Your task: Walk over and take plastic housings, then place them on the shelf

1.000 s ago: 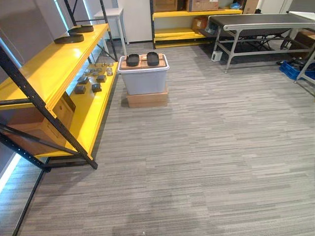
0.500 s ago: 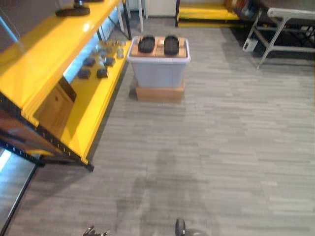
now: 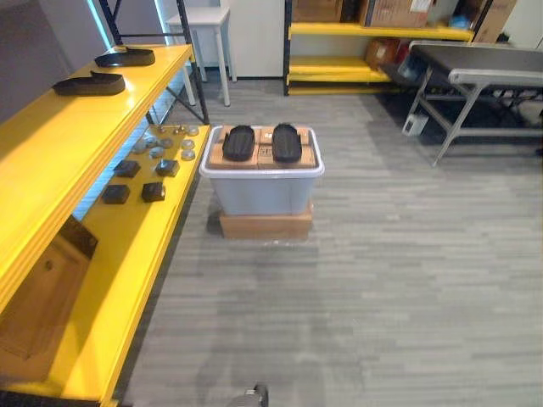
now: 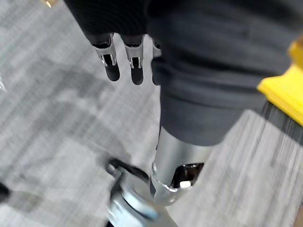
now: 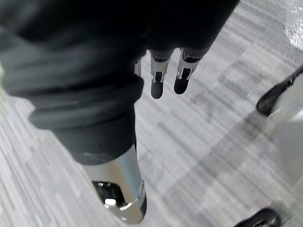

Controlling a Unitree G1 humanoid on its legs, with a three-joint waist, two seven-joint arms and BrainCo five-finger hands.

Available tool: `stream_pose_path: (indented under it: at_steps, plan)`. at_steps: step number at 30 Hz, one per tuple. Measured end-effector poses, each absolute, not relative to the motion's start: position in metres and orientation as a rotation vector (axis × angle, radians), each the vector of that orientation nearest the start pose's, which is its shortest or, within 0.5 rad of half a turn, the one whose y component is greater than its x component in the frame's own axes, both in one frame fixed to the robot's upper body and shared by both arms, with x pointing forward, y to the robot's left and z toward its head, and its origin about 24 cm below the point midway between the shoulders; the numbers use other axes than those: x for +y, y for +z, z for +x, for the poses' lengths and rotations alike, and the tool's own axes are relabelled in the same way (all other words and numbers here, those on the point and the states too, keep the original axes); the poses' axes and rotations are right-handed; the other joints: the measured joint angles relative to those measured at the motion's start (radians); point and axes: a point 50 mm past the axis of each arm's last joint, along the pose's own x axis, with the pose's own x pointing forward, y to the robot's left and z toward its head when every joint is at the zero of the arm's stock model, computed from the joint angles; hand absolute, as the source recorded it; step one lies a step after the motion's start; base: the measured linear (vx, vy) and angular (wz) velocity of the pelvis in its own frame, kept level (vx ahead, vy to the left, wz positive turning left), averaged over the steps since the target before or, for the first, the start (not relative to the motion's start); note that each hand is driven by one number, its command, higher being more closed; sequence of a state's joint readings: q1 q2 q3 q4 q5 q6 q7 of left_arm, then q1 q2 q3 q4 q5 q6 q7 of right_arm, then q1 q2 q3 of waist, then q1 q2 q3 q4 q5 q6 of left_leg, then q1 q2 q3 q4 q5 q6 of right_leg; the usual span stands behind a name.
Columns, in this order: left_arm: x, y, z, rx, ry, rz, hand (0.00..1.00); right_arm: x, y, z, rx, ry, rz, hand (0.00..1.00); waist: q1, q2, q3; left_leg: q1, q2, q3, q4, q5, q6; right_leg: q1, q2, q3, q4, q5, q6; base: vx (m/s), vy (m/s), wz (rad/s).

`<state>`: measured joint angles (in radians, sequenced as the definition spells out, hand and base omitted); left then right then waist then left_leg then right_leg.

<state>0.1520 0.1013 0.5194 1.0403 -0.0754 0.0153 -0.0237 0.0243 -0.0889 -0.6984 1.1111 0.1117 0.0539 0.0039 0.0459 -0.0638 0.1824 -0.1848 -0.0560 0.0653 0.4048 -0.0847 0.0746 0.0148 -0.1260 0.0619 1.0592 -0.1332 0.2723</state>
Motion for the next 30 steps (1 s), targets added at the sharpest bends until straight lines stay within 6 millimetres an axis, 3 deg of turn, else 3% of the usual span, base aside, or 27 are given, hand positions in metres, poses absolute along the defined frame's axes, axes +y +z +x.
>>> stream_pose_path:
  at_steps: [1,2,3,4,6,7,8,9,10,11,13,14,15,16,17,19,20,22,23,24,25,27,29,30]
  plan:
    - [0.250,-0.158,0.052,1.111,0.591,-0.243,0.00,-0.251,-0.158,0.075,1.069,-0.715,0.415,0.00,-0.005,0.003,0.003,0.063,-0.005,-0.006,-0.042,-0.004,0.001,-0.038,-0.025,-0.044,0.062,-0.003,-0.013,0.64,0.068,0.15]
    - [0.248,-0.156,0.065,1.086,0.568,-0.225,0.00,-0.250,-0.158,0.076,1.068,-0.693,0.397,0.00,-0.017,0.021,0.008,0.183,-0.003,-0.023,-0.130,-0.009,0.009,-0.108,-0.070,-0.135,0.106,-0.016,-0.060,0.60,0.020,0.26]
    - [0.249,-0.153,0.078,1.049,0.559,-0.217,0.00,-0.249,-0.158,0.077,1.066,-0.683,0.389,0.00,-0.029,0.027,0.010,0.269,0.005,-0.045,-0.195,-0.020,0.024,-0.178,-0.086,-0.190,0.061,-0.057,-0.127,0.56,-0.017,0.33]
    - [0.250,-0.152,0.086,1.033,0.545,-0.210,0.00,-0.250,-0.158,0.076,1.068,-0.684,0.389,0.00,-0.034,0.028,0.015,0.307,0.010,-0.055,-0.217,-0.028,0.026,-0.205,-0.083,-0.204,0.001,-0.073,-0.143,0.52,-0.090,0.41]
    - [0.250,-0.145,0.112,0.977,0.494,-0.183,0.00,-0.254,-0.157,0.074,1.071,-0.692,0.376,0.00,-0.060,0.030,0.017,0.409,0.042,-0.097,-0.264,-0.075,0.006,-0.277,-0.037,-0.212,-0.414,-0.065,-0.161,0.52,-0.176,0.47]
    - [0.250,-0.144,0.117,0.964,0.485,-0.176,0.00,-0.256,-0.157,0.073,1.071,-0.696,0.372,0.00,-0.070,0.029,0.018,0.428,0.047,-0.105,-0.275,-0.088,-0.003,-0.287,-0.029,-0.212,-0.548,-0.043,-0.175,0.57,-0.260,0.46]
    - [0.249,-0.142,0.124,0.945,0.481,-0.176,0.00,-0.261,-0.156,0.071,1.073,-0.707,0.361,0.00,-0.084,0.031,0.020,0.468,0.060,-0.123,-0.301,-0.114,-0.015,-0.298,-0.017,-0.211,-0.759,0.099,-0.180,0.49,-0.260,0.39]
    - [0.247,-0.142,0.124,0.946,0.482,-0.177,0.00,-0.263,-0.155,0.069,1.078,-0.714,0.355,0.00,-0.096,0.039,0.018,0.484,0.071,-0.138,-0.311,-0.125,-0.015,-0.295,-0.011,-0.212,-0.788,0.181,-0.184,0.66,-0.372,0.32]
    - [0.240,-0.145,0.124,0.955,0.477,-0.192,0.00,-0.270,-0.154,0.066,1.085,-0.730,0.342,0.00,-0.099,0.072,0.013,0.506,0.106,-0.152,-0.329,-0.133,-0.013,-0.299,0.034,-0.216,-0.761,0.189,-0.252,0.85,-0.436,-0.01]
    - [0.238,-0.144,0.127,0.952,0.472,-0.196,0.00,-0.272,-0.153,0.071,1.065,-0.741,0.356,0.00,-0.082,0.079,0.029,0.500,0.113,-0.155,-0.281,-0.108,-0.048,-0.317,0.034,-0.209,-0.673,0.142,-0.291,0.85,-0.425,-0.14]
    - [0.231,-0.148,0.121,0.965,0.474,-0.217,0.00,-0.276,-0.153,0.060,1.070,-0.782,0.369,0.00,-0.091,0.096,0.040,0.492,0.118,-0.169,-0.109,-0.071,-0.107,-0.307,0.033,-0.243,-0.522,0.046,-0.280,0.58,-0.287,0.06]
    - [0.232,-0.150,0.109,0.977,0.497,-0.223,0.00,-0.273,-0.155,0.049,1.094,-0.787,0.368,0.00,-0.091,0.100,0.016,0.437,0.126,-0.175,0.064,-0.048,-0.147,-0.246,0.043,-0.264,-0.585,0.023,-0.281,0.52,-0.305,0.29]
    - [0.229,-0.152,0.102,0.985,0.518,-0.247,0.00,-0.273,-0.155,0.041,1.107,-0.786,0.350,0.00,-0.090,0.117,0.009,0.354,0.143,-0.174,0.284,0.014,-0.239,-0.179,0.069,-0.283,-0.630,-0.026,-0.318,0.58,-0.281,-0.06]
    - [0.226,-0.156,0.088,1.018,0.526,-0.256,0.00,-0.273,-0.155,0.043,1.106,-0.774,0.340,0.00,-0.074,0.161,0.012,0.207,0.212,-0.148,0.608,0.056,-0.276,-0.097,0.135,-0.277,-0.691,-0.040,-0.337,0.49,-0.171,-0.27]
    - [0.229,-0.157,0.081,1.034,0.535,-0.249,0.00,-0.269,-0.156,0.046,1.112,-0.755,0.341,0.00,-0.069,0.158,0.014,0.153,0.233,-0.120,0.693,0.045,-0.280,-0.068,0.150,-0.266,-0.713,-0.044,-0.343,0.50,-0.085,-0.62]
    - [0.233,-0.159,0.067,1.071,0.553,-0.241,0.00,-0.264,-0.158,0.046,1.122,-0.744,0.350,0.00,-0.038,0.135,0.027,0.043,0.265,-0.032,0.762,-0.013,-0.235,0.030,0.156,-0.227,-0.795,-0.043,-0.345,0.56,-0.051,-0.58]
    - [0.232,-0.160,0.058,1.089,0.572,-0.262,0.00,-0.267,-0.157,0.048,1.113,-0.754,0.352,0.00,-0.019,0.127,0.032,-0.008,0.264,0.018,0.695,-0.065,-0.212,0.085,0.144,-0.195,-0.842,-0.040,-0.341,0.50,0.007,-0.58]
    - [0.230,-0.164,0.042,1.121,0.616,-0.310,0.00,-0.273,-0.154,0.058,1.072,-0.783,0.373,0.00,-0.013,0.121,0.036,-0.063,0.220,0.041,0.453,-0.119,-0.189,0.153,0.112,-0.161,-0.898,-0.042,-0.331,0.49,0.111,-0.60]
    - [0.229,-0.164,0.037,1.130,0.621,-0.321,0.00,-0.276,-0.152,0.061,1.047,-0.809,0.395,0.00,-0.005,0.118,0.038,-0.068,0.177,0.038,0.187,-0.105,-0.177,0.178,0.086,-0.149,-0.923,-0.057,-0.305,0.55,0.220,-0.44]
    - [0.230,-0.164,0.032,1.137,0.626,-0.317,0.00,-0.278,-0.151,0.063,1.030,-0.824,0.408,0.00,-0.003,0.125,0.039,-0.067,0.157,0.030,-0.048,0.001,-0.131,0.208,0.080,-0.148,-0.949,-0.081,-0.274,0.45,0.216,-0.32]
    - [0.231,-0.164,0.032,1.138,0.629,-0.314,0.00,-0.276,-0.152,0.061,1.037,-0.824,0.411,0.00,0.006,0.122,0.037,-0.053,0.149,0.029,-0.063,0.067,-0.118,0.224,0.075,-0.143,-0.954,-0.093,-0.261,0.48,0.223,-0.02]
    - [0.240,-0.161,0.046,1.098,0.624,-0.296,0.00,-0.266,-0.155,0.062,1.057,-0.797,0.413,0.00,0.018,0.066,0.032,-0.067,0.077,0.033,-0.048,0.042,-0.064,0.248,0.015,-0.137,-0.976,-0.100,-0.253,0.52,0.198,0.29]
    - [0.241,-0.160,0.053,1.081,0.628,-0.307,0.00,-0.267,-0.156,0.059,1.061,-0.802,0.409,0.00,0.014,0.048,0.036,-0.049,0.043,0.004,-0.053,0.030,-0.039,0.248,-0.001,-0.143,-0.917,-0.075,-0.232,0.47,0.189,0.57]
    - [0.242,-0.160,0.050,1.087,0.644,-0.314,0.00,-0.268,-0.155,0.059,1.060,-0.803,0.405,0.00,0.021,0.046,0.036,0.001,0.038,-0.002,-0.081,0.009,-0.037,0.205,-0.007,-0.124,-0.767,-0.073,-0.223,0.46,0.180,0.37]
